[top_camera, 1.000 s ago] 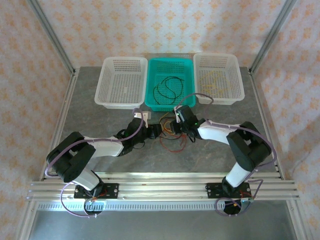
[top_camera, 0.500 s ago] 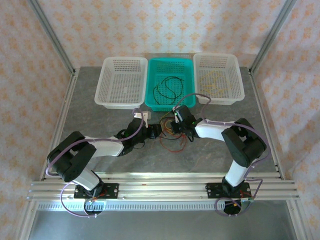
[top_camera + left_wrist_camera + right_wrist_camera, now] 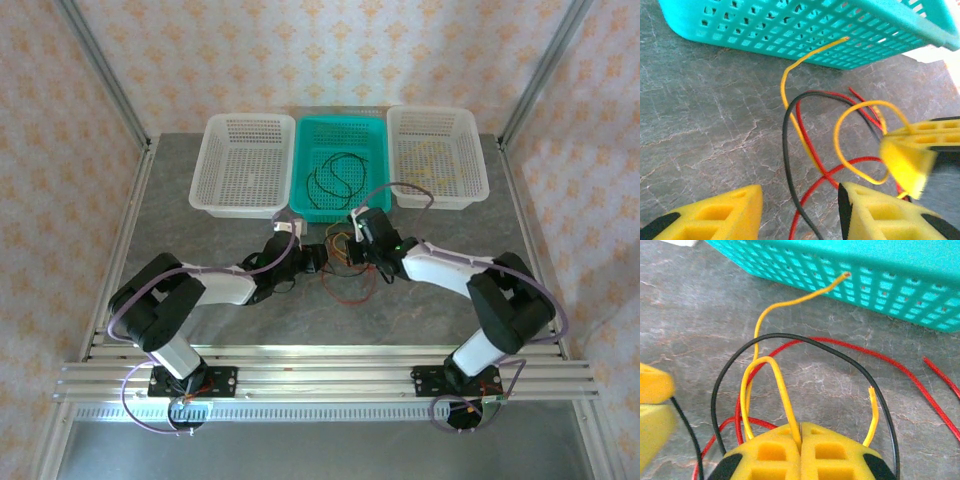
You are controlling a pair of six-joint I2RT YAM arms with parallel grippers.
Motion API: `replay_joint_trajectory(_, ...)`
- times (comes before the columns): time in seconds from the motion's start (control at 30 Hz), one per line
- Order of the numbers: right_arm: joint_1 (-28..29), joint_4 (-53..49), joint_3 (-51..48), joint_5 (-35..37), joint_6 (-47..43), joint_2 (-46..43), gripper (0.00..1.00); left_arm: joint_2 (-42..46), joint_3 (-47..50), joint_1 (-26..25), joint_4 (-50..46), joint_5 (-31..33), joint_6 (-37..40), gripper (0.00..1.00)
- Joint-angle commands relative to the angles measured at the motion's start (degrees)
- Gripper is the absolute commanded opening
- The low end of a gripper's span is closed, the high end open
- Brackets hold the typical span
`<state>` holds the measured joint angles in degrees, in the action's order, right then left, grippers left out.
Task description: Untangle the cables
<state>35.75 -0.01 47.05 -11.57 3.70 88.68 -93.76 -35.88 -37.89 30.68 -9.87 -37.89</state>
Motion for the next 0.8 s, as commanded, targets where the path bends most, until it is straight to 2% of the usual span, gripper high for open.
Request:
replay_joint_trajectory(0.0, 0.4, -1.9, -1.1, -1.4, -1.2, -3.4, 0.0, -1.3, -1.7, -0.6, -0.4, -0.2, 0.2, 0.45)
replay_joint_trajectory(0.47, 0.4, -4.5, -0.8, -1.9, -1.5, -9.7, 0.0, -3.8, -2.7, -0.6, 0.9, -2.9, 0.5, 0.46)
replay_joint_trajectory(0.77, 0.4, -7.3, 0.5, 0.7, -1.7, -15.5, 0.0, -5.5, -2.7, -0.6, 0.8, -2.3, -0.1, 0.45)
